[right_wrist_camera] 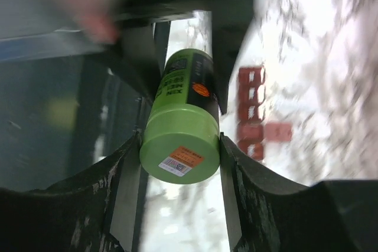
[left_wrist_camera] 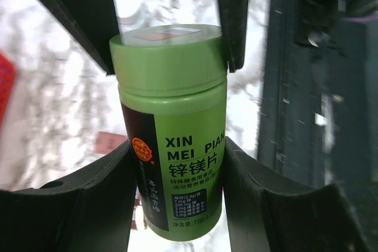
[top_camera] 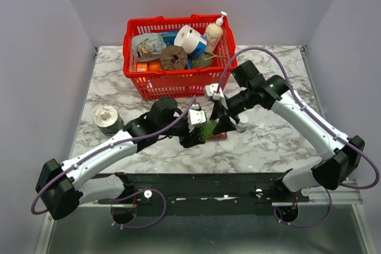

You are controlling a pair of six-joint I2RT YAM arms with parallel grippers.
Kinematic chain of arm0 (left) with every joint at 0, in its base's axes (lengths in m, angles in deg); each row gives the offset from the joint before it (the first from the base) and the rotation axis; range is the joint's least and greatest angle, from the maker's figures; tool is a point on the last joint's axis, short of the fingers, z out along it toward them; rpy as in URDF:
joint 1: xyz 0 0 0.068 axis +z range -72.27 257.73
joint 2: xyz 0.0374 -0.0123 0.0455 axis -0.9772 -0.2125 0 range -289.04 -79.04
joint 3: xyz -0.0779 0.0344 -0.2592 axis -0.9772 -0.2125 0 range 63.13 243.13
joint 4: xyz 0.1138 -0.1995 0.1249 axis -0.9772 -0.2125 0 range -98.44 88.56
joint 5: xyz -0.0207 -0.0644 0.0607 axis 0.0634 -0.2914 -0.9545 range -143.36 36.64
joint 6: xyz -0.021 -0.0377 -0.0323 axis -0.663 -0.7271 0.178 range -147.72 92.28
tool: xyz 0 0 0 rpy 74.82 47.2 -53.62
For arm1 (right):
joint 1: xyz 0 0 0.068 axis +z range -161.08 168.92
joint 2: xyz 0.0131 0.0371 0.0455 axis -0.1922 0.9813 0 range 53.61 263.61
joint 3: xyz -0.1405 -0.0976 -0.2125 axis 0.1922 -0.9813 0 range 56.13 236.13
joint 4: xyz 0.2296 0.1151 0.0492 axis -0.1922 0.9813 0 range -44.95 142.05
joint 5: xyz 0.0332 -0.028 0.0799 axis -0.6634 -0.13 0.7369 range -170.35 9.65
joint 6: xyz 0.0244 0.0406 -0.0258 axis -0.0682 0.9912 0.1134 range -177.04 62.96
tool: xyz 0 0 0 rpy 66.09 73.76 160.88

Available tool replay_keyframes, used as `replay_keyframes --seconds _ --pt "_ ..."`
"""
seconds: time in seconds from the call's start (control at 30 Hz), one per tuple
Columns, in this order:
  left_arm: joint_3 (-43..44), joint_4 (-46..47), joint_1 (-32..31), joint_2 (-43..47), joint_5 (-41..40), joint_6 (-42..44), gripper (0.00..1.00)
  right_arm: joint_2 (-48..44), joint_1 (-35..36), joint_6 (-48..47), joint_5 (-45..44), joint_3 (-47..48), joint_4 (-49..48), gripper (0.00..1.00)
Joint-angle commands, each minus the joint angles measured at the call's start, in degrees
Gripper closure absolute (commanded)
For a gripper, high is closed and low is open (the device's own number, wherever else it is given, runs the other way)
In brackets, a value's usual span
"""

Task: Sort the pills into containers

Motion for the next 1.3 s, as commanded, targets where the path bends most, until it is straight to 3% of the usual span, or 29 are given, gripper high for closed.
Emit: replay_keyframes --seconds 0.0,0.13,0.2,0.23,0.27,0.33,0.47,0.5,0.63,0.77,1.0,1.1,1.13,1.2,1.23,1.27 --pt "2.28 -6.38 2.06 -0.47 15.78 4.45 1.00 -6.22 5.22 -32.69 4.54 -7.14 3.68 0.86" --pt "1.58 -5.17 2.51 -0.57 13.78 3.41 1.00 -3.09 6.02 -30.17 1.09 -3.31 1.89 0.79" --pt "0.53 -2.71 2.59 -0.04 12.55 2.26 1.00 -3.69 6.02 -23.97 3.02 -3.46 0.23 0.58" --pt "0.17 -1.92 2.59 0.22 10.80 1.64 1.00 -4.22 6.11 -20.44 3.72 -4.08 -1.69 0.27" --pt "-0.61 -1.12 2.59 0.75 9.91 0.51 1.00 -5.01 6.02 -16.49 3.55 -4.61 -5.54 0.15" --pt "-1.23 0.20 2.59 1.37 6.85 -0.38 1.00 -6.24 5.76 -8.13 1.63 -4.79 -6.72 0.01" --pt "-4.12 3.01 2.59 3.65 0.88 -2.40 1.00 -7.65 3.92 4.26 -0.39 -5.05 -9.87 0.00" --pt "-4.66 4.58 2.59 4.09 -0.28 -3.71 1.00 -7.83 3.74 13.43 -2.06 -5.40 -11.72 0.00" --pt "-6.51 8.20 2.07 5.59 -7.40 -7.15 1.00 -6.17 3.03 30.16 -12.68 -6.11 -15.95 0.00" --pt "-7.04 9.26 0.66 5.50 -12.33 -8.03 1.00 -3.97 3.12 41.00 -16.65 -6.28 -18.66 0.00" --pt "-6.33 9.26 0.66 4.80 -13.91 -8.56 1.00 0.08 3.03 45.60 -13.85 -4.53 -18.85 0.02" --pt "-6.07 9.26 0.66 4.53 -13.83 -8.29 1.00 0.69 3.03 45.69 -14.38 -4.35 -18.94 0.08" --pt "-6.07 9.26 0.66 4.53 -13.83 -8.29 1.00 0.87 3.03 45.34 -13.94 -4.35 -18.94 0.17" --pt "-6.16 9.26 0.66 4.45 -13.74 -8.03 1.00 1.04 3.03 45.16 -12.97 -4.53 -18.85 0.25" --pt "-6.16 9.26 0.66 4.45 -13.74 -8.03 1.00 0.96 3.12 45.07 -12.10 -4.53 -18.94 0.39" --pt "-6.33 9.26 0.66 4.45 -13.30 -7.86 1.00 0.96 3.03 44.90 -11.57 -4.53 -19.03 0.47"
